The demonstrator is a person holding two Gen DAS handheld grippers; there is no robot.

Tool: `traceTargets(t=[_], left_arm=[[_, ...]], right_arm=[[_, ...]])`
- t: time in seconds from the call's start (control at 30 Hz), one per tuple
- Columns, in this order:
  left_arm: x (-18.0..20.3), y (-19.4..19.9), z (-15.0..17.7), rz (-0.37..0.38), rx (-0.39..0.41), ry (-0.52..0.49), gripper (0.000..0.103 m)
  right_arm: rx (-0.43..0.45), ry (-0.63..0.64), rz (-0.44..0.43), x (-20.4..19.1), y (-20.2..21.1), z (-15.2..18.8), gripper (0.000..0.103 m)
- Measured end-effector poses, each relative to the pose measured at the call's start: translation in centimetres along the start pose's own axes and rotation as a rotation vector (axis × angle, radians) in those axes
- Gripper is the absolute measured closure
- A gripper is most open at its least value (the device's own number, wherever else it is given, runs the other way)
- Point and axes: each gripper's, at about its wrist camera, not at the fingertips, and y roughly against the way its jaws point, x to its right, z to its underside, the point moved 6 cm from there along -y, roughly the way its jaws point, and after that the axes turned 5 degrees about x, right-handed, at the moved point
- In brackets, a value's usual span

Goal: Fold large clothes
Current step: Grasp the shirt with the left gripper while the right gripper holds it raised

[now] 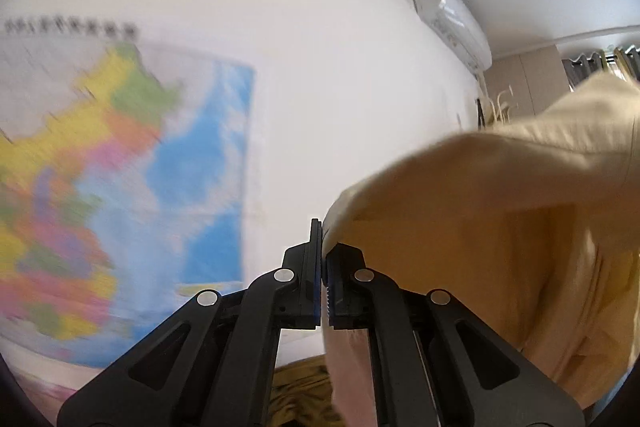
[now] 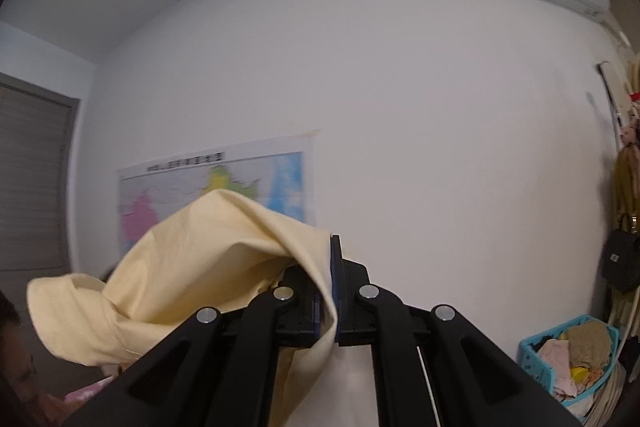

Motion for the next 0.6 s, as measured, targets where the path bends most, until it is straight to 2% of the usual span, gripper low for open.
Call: traceTargets(t=[0.07, 0.13, 0.33, 0.4, 0.47, 0.53, 0.6], left_arm=[[-0.1, 4.7, -1.5, -0.085, 0.032, -0.080, 0.101], [1.5, 9.3, -3.1, -0.162, 0.052, -0.133, 0.101], [2.4, 23.0, -6.0, -0.284, 0.019, -0.190, 0.101], [1.9, 24.9, -6.5, -0.307, -0.013, -0.201, 0.101], [1.8, 24.8, -7.4, -0.331, -0.045, -0.213, 0.101], [-0.3, 22.8, -6.9, -0.377, -0.105, -0.210, 0.100], [-2.3, 22.0, -5.0, -0.401, -0.187, -0.174, 0.100]], right_arm=[[-0.034, -0.009, -0.053, -1.7, 0.4, 0.8, 0.099], [-0.078, -0.026, -0.117, -3.4, 0.7, 2.0, 0.099], [-0.222, -0.098, -0.356, -8.4, 1.4, 7.3, 0.099], [-0.266, -0.131, -0.421, -9.5, 1.1, 9.2, 0.099], [-0.298, -0.161, -0.468, -10.1, 0.0, 11.0, 0.098], [-0.361, -0.281, -0.515, -9.7, -3.4, 13.8, 0.098], [-0.433, -0.349, -0.526, -9.0, -7.0, 17.3, 0.098]])
